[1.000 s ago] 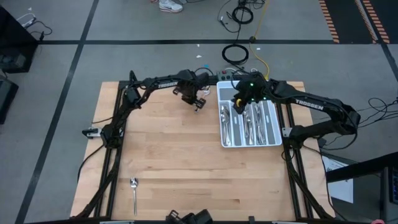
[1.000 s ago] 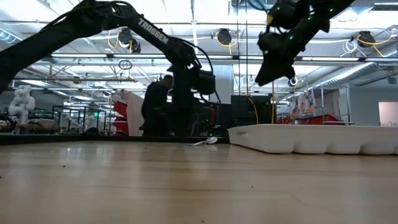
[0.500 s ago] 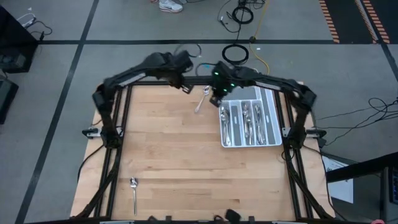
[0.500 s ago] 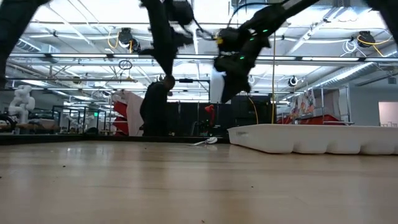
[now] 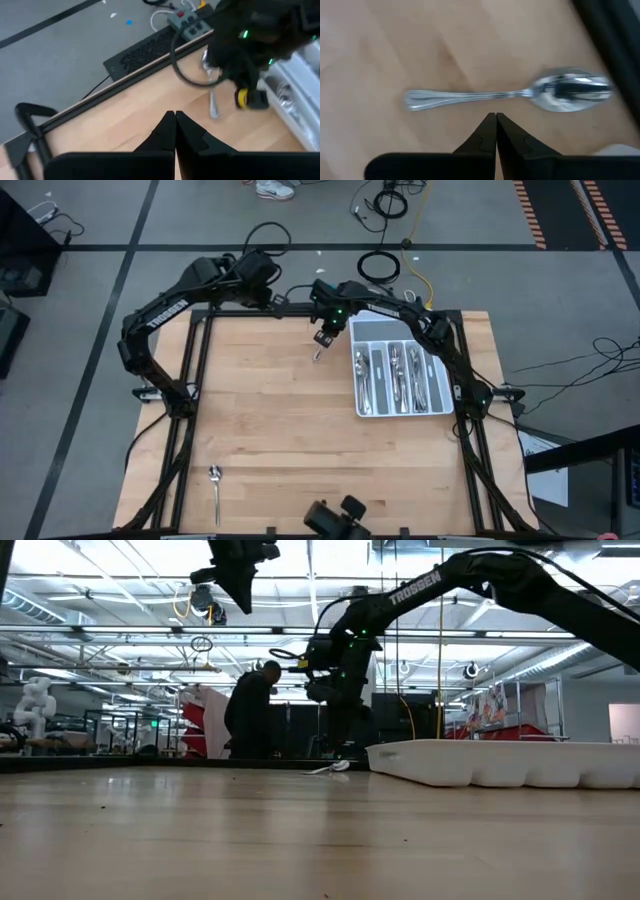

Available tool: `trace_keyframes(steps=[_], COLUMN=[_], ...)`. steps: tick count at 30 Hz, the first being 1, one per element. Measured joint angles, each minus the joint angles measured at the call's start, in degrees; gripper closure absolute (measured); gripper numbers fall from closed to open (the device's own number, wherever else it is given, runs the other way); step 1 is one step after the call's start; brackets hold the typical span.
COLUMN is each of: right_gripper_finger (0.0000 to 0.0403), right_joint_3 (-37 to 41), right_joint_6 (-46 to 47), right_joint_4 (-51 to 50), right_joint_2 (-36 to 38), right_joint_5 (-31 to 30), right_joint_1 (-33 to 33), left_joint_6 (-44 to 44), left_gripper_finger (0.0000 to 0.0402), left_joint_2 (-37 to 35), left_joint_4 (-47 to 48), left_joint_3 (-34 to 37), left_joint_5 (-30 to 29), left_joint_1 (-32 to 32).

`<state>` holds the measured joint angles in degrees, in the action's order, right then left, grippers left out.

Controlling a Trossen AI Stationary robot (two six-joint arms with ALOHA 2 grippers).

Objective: Sort silverware
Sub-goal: Put the silver spoon into the white silverware tray

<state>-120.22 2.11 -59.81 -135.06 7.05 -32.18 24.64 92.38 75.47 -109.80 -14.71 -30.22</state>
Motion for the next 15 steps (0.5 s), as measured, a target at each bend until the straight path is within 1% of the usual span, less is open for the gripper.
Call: trace_keyframes(steps=[4,7,10,15], right_gripper_finger=[0.0403,0.0403,0.0403,0.0403], right_joint_3=[-1.89,-1.88,-1.86,-1.88], right_joint_6=[0.02,-0.62,-1.71,-2.72], right_joint_4=[-2.01,-3.91,-5.53,-3.64], right_joint_2=[-1.61,-2.66,-2.80,-2.70], right_joint_5=[-1.82,-5.88,-8.24,-8.98], right_joint_1=[-1.44,-2.15,-2.71,-3.92], left_joint_6=[-0.68,-1.47,-1.60,-2.97], left_gripper_finger=[0.0401,0.0401,0.0401,0.0401], left_joint_2=[-0.02,-0.02,-0.02,-0.02], left_joint_4=[3.38,4.20,4.14,4.04], left_joint_3=[0.00,0.02,0.02,0.02], left_joint_5=[-1.44,-2.63,-2.79,-2.80], left_joint_1=[0.02,0.02,0.00,-0.20])
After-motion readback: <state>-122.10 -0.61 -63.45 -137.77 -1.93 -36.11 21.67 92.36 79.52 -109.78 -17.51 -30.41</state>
